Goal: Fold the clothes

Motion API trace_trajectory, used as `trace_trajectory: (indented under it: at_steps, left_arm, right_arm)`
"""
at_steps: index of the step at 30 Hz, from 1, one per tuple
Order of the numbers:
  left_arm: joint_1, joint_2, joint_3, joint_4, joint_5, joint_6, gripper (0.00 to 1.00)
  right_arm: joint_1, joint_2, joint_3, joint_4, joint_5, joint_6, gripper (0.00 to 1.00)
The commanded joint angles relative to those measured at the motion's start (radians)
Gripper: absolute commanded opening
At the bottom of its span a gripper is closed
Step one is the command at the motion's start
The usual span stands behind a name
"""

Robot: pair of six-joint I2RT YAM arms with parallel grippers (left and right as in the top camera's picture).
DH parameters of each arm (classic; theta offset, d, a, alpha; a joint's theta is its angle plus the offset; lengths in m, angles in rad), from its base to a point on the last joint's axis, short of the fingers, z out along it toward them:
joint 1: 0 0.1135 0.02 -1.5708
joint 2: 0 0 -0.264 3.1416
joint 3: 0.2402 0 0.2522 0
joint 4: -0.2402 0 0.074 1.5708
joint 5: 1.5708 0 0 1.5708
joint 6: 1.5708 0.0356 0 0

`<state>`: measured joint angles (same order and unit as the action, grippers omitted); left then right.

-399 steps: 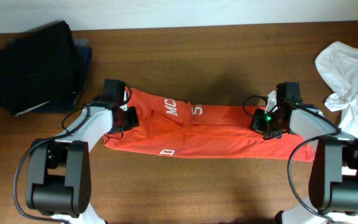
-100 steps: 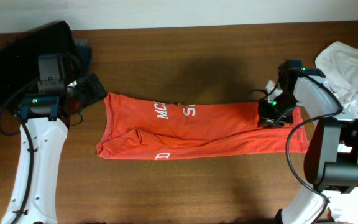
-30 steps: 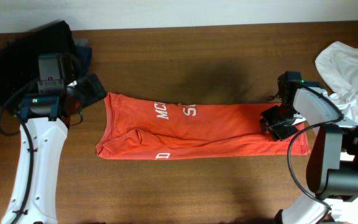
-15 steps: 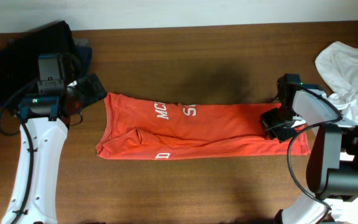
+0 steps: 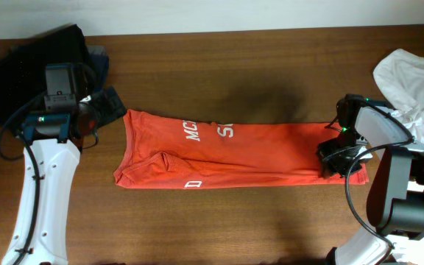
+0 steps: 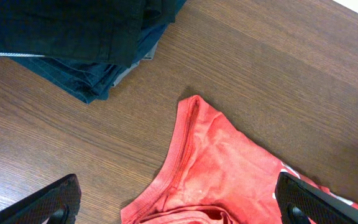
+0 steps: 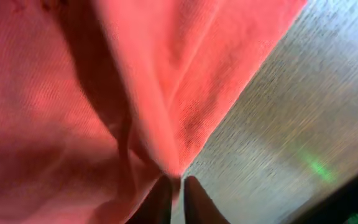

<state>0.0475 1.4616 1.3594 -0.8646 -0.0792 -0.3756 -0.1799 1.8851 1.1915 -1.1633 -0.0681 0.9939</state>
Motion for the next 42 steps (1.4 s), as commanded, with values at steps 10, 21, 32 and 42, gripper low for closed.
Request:
trace_trajectory:
  at_steps: [10,21,32,42]
  left_arm:
    - [0.003,-0.005,0.003,0.002,0.0,-0.006,1.0]
    - [0.003,-0.005,0.003,0.002,0.0,-0.006,0.99]
    - [0.003,-0.005,0.003,0.002,0.0,-0.006,0.99]
    - [0.003,-0.005,0.003,0.002,0.0,-0.006,0.99]
  right_arm:
    - [-0.043,-0.104,0.311,-0.138,0.093,-0.202,0.61]
    - [-0.213,-0.104,-0.034,0.16,0.01,-0.205,0.46]
    - [-0.212,-0.103,-0.092,0.309,-0.01,-0.193,0.09]
    - [-0.215,-0.103,-0.092,0.147,0.189,-0.194,0.04]
